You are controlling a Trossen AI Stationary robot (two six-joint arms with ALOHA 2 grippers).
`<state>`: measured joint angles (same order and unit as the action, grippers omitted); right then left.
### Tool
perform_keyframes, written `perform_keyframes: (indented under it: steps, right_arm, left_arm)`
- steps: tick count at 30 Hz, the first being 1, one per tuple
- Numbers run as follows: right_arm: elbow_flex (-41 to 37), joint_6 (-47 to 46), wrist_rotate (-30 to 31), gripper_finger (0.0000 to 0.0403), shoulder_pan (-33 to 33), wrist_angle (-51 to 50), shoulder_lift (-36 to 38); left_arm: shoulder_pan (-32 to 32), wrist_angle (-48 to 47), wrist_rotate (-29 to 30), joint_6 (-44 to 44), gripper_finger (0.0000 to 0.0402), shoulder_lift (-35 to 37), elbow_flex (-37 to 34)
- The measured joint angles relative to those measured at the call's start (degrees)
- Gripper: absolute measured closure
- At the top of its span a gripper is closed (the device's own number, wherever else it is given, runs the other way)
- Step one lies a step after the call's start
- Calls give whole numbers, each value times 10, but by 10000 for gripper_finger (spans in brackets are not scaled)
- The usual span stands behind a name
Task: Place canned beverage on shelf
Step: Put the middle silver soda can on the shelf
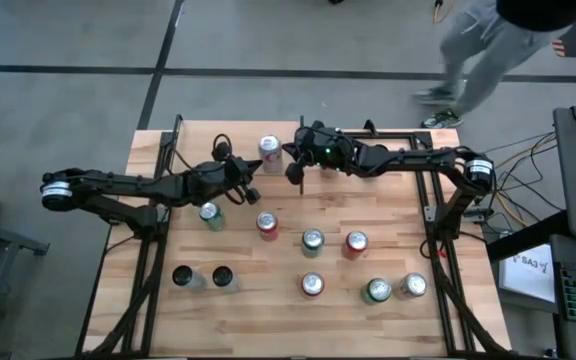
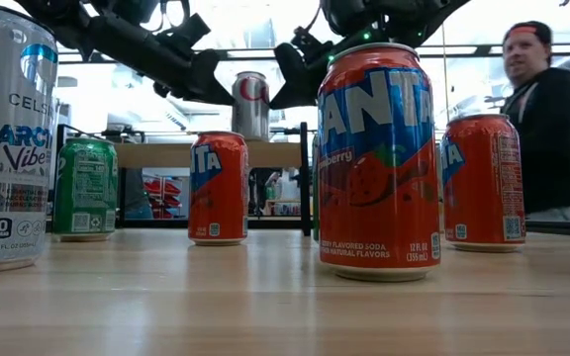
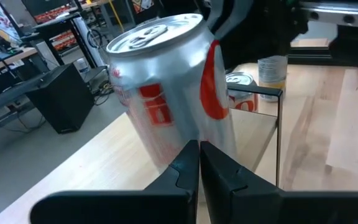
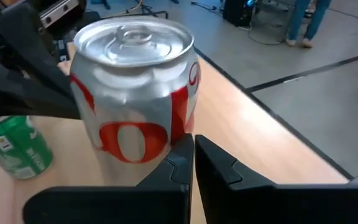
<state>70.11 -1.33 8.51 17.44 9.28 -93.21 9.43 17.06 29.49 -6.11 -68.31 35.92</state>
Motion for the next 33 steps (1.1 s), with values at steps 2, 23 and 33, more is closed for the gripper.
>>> perform_keyframes:
  steps: [2,23,33]
  right_arm:
    - [0,-1,2,394,-5,-1,0]
    - [0,-3,1,394,-34,-25,0]
    - [-1,-1,66,394,-21,-45,1]
  left_arm:
    - [0,-1,1,0,402,0,0]
    - [0,-53,46,19,402,39,0]
    - [-16,-144,-46,-10,402,85,0]
